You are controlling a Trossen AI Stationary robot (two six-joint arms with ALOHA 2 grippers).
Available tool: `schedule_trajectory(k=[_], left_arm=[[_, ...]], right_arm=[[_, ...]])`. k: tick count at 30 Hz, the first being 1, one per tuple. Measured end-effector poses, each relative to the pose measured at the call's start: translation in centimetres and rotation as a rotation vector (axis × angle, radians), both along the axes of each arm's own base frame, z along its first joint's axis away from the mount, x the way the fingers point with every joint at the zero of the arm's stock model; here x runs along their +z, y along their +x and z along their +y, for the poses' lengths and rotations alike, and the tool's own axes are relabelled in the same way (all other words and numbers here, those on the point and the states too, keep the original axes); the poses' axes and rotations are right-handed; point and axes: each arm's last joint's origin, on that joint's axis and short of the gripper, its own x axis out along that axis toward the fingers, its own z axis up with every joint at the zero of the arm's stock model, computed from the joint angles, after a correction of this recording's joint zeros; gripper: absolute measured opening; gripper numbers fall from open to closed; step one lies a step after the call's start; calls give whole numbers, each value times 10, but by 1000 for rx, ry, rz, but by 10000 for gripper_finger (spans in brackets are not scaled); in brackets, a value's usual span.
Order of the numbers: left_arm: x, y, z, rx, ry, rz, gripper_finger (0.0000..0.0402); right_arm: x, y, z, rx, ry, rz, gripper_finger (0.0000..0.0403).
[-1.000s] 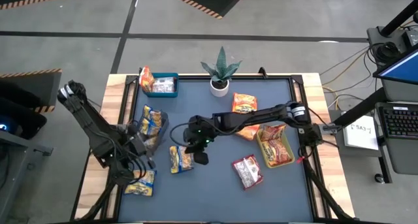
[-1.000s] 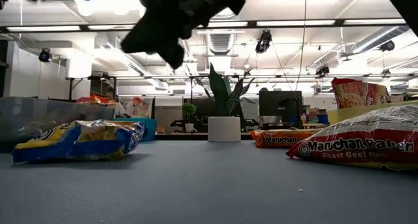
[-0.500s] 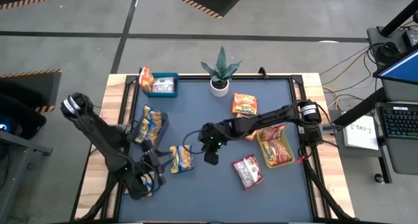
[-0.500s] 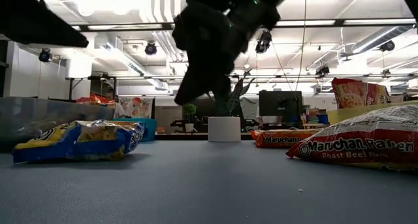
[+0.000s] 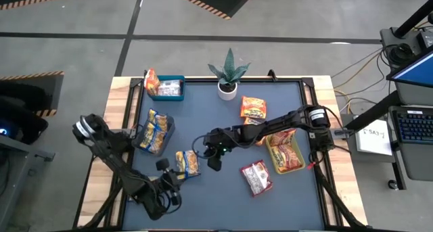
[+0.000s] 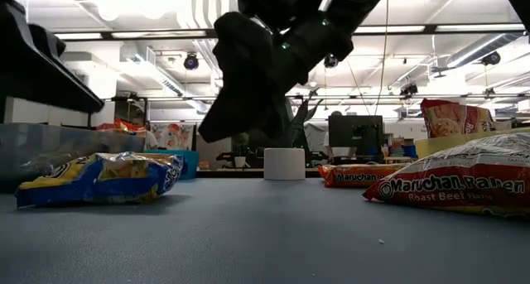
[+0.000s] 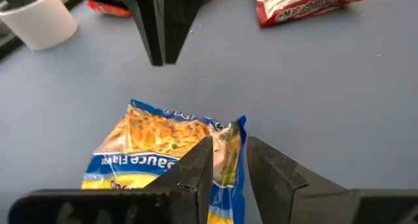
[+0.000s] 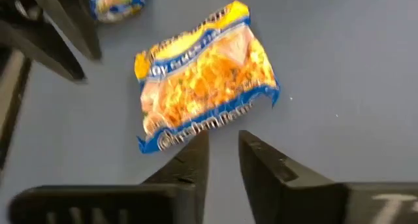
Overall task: Sort Maruchan noodles
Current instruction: Put the blue noodle pack into the black bin
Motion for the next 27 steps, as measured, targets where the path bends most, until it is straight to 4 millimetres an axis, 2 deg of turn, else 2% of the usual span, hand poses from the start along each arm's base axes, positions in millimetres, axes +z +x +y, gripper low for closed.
schedule_trajectory(k=[7,12,16,20,27], left_arm=[[-13,0,2,37,-52,36,50],[-18,2,1,41,-58,33,37],[-24,3,-1,59,-84,19,36],[-29,1,-3,84,-116,8,36],[-14,-8,-1,64,-198,97,36]], right_arm=[[2,3,0,-50,59,-5,162],[4,6,0,-97,115,-93,206],[0,7,-2,-156,103,-138,228],[-18,14,-2,-177,119,-128,243],[-42,27,-14,-207,117,-109,254]])
